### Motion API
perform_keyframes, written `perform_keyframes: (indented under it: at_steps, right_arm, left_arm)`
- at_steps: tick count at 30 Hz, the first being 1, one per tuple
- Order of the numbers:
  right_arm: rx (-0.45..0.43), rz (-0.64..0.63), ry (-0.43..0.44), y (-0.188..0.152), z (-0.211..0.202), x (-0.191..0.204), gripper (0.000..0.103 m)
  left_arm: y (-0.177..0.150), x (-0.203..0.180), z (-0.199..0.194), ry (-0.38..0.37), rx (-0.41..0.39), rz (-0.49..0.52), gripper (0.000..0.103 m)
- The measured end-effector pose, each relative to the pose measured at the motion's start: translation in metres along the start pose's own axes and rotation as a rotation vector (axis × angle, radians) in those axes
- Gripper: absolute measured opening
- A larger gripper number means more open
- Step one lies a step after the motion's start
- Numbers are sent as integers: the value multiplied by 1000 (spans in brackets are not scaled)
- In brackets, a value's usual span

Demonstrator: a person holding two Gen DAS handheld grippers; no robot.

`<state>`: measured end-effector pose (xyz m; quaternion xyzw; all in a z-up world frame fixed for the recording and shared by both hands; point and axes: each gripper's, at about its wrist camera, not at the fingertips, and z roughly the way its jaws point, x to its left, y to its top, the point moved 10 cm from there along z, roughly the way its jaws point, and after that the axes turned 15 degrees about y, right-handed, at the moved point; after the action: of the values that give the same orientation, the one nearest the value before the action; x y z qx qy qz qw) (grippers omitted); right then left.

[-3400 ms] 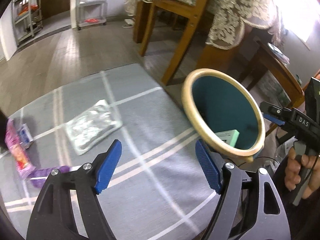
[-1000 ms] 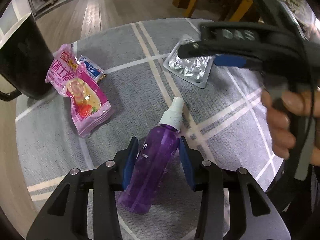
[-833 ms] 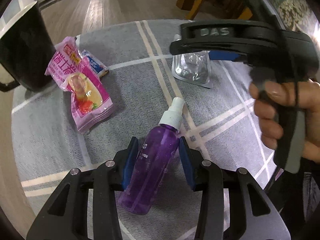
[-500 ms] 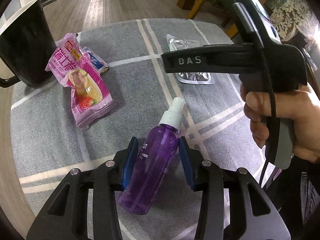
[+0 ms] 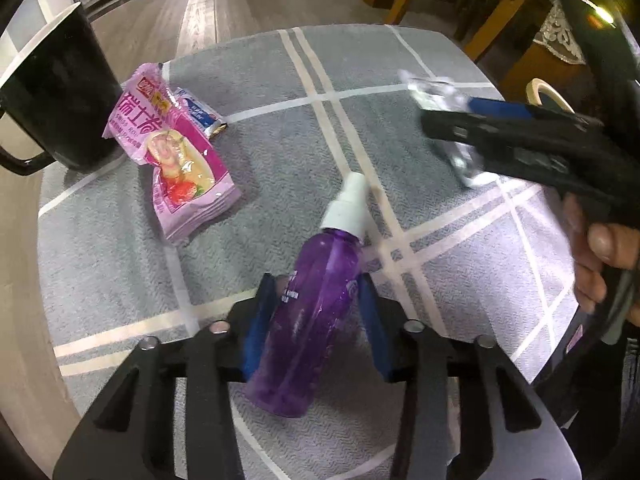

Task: Collect trash
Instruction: 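Grasp the silver blister pack with the right tool while the left tool grasps the purple spray bottle, then carry the blister pack and spray bottle over the teal bin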

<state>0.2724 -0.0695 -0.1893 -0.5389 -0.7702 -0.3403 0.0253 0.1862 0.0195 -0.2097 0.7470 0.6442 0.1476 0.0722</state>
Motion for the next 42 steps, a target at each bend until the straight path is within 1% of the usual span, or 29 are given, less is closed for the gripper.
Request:
perform_keyframes:
  at_steps: [2, 3, 10, 16, 20, 22, 24, 28, 34, 38, 42]
  right_arm:
    - [-20, -2, 14, -7, -15, -2, 70]
    - [-32, -4, 19, -11, -23, -3, 70]
    - [-113, 2, 61, -26, -81, -16, 70]
    - [-170, 28, 68, -46, -119, -31, 70]
    - [-201, 43, 60, -60, -138, -40, 70]
    - [-216, 51, 53, -66, -144, -45, 70]
    - [-233, 69, 52, -72, -151, -49, 70]
    - [-276, 117, 61, -78, -164, -59, 70]
    - [-324, 144, 61, -80, -180, -72, 70]
    - [-345, 160, 68, -79, -185, -79, 70]
    - [-381, 192, 84, -75, -193, -87, 70]
  left_arm:
    - [2, 1, -1, 1, -6, 3, 35]
    - [4, 3, 2, 0, -13, 4, 35]
    - [11, -6, -17, -54, -88, -47, 34]
    - [20, -26, -36, -98, -175, -74, 34]
    - [26, -34, -43, -117, -224, -81, 34]
    - [26, -39, -44, -132, -235, -81, 34]
    - [23, -48, -47, -165, -239, -82, 34]
    - [19, -58, -45, -213, -229, -88, 33]
    - [15, -83, -43, -218, -217, -47, 33]
    - [18, -93, -49, -207, -246, -50, 32]
    - [22, -92, -55, -166, -269, -44, 32]
